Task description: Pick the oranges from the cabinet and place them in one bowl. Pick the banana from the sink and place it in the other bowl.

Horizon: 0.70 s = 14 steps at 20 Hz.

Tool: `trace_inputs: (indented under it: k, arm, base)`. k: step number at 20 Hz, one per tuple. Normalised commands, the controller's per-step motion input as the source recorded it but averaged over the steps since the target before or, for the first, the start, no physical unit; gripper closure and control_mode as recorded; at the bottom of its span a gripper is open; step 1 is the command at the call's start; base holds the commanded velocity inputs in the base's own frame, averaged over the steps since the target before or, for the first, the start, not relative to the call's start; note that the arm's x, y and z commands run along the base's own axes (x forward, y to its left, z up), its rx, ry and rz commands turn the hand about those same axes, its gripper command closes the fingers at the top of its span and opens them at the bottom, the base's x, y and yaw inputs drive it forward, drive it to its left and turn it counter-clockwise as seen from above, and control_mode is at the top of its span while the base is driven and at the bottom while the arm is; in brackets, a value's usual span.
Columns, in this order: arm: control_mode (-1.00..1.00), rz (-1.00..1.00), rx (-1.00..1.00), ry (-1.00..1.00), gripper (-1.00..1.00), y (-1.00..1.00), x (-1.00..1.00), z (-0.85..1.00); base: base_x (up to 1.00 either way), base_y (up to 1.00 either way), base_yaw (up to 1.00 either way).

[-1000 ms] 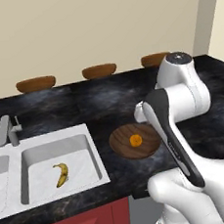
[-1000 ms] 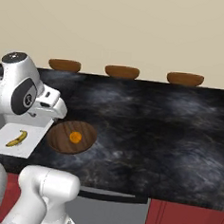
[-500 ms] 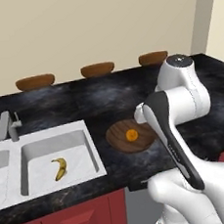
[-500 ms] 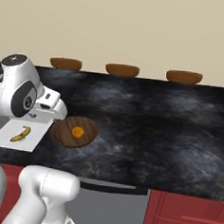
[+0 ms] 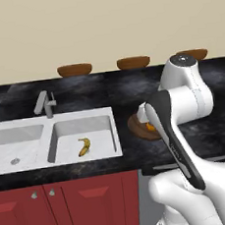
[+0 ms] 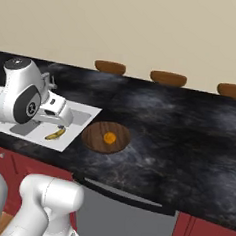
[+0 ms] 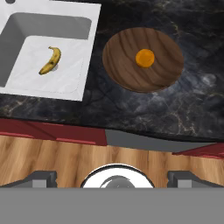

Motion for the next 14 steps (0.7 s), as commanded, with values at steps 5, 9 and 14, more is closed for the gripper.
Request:
trace_inputs:
  k: [5, 9, 14]
  arm:
    - [1.0, 0.0, 0.0, 0.0, -1.0, 0.0, 0.0, 0.0]
    - [1.0, 0.0, 0.0, 0.0, -1.0, 0.0, 0.0, 0.0]
    - [1.0, 0.0, 0.0, 0.0, -1.0, 0.0, 0.0, 0.0]
  base:
    - [0.0, 0.03, 0.5]
    - [0.0, 0.07, 0.5]
    - [-0.01, 0.11, 0.5]
